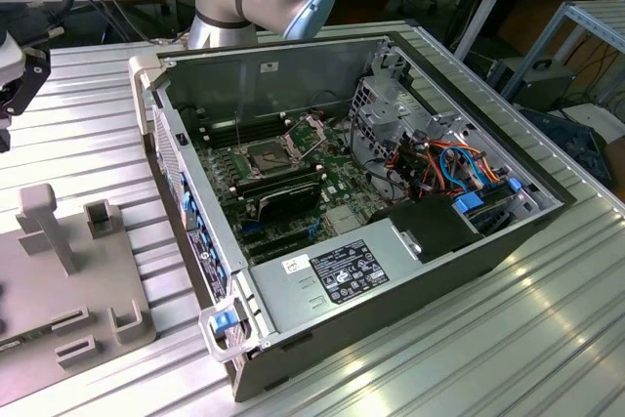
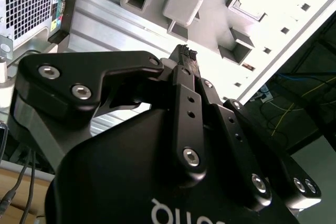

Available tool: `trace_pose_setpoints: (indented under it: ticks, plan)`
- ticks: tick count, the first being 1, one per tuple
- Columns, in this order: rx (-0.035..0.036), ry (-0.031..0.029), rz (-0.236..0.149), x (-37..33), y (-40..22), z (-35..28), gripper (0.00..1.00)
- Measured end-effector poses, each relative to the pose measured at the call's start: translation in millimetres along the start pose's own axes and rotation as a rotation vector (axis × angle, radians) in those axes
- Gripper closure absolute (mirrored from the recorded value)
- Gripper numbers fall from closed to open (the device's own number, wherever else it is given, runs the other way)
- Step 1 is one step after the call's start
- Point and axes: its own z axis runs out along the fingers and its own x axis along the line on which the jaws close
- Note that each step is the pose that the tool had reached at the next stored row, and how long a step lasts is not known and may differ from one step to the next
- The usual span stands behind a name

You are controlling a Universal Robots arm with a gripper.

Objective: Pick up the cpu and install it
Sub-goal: 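Reach for the cpu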

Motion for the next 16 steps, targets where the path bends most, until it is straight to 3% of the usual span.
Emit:
trace_pose_setpoints:
  ticks: [16]
  plan:
    - [-0.0002, -0.0002, 0.0, 1.3, -0.6, 10.6, 0.89]
